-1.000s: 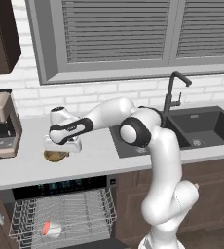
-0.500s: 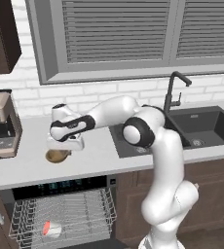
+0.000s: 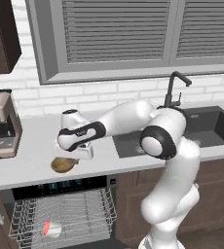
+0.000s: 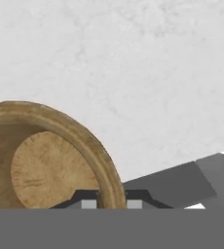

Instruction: Pick up the cup and bowl from the counter, place them in the dishwasher, and close the dishwasher door.

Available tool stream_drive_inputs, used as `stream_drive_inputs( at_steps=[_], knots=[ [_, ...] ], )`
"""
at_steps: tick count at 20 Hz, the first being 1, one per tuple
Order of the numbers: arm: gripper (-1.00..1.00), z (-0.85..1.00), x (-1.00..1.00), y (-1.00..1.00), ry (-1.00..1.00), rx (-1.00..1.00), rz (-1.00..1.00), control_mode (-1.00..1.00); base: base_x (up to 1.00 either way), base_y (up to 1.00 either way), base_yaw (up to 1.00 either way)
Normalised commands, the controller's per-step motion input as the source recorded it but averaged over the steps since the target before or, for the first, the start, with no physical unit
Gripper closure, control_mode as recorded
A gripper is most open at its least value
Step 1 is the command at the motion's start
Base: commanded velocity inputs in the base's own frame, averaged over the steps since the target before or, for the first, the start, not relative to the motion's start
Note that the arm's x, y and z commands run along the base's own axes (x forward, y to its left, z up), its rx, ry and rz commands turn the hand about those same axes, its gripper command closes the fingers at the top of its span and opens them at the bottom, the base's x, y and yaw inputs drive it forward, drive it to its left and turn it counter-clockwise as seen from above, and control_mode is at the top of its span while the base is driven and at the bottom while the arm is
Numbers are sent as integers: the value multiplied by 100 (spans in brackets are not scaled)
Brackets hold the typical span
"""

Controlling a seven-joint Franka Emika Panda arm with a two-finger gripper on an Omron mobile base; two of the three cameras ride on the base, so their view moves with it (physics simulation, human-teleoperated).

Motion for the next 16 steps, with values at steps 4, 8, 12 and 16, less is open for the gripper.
stream_drive_inputs(
  at_steps=[4,8,12,16],
  knots=[
    [100,0,-100,-53,-12,10,0,-100,0,0,0],
    [100,0,-100,-52,-12,6,0,-100,0,0,0],
    [100,-3,-100,-39,-10,1,0,-100,0,0,0],
    [100,-15,-94,-14,-15,0,0,-100,0,0,0]
  ],
)
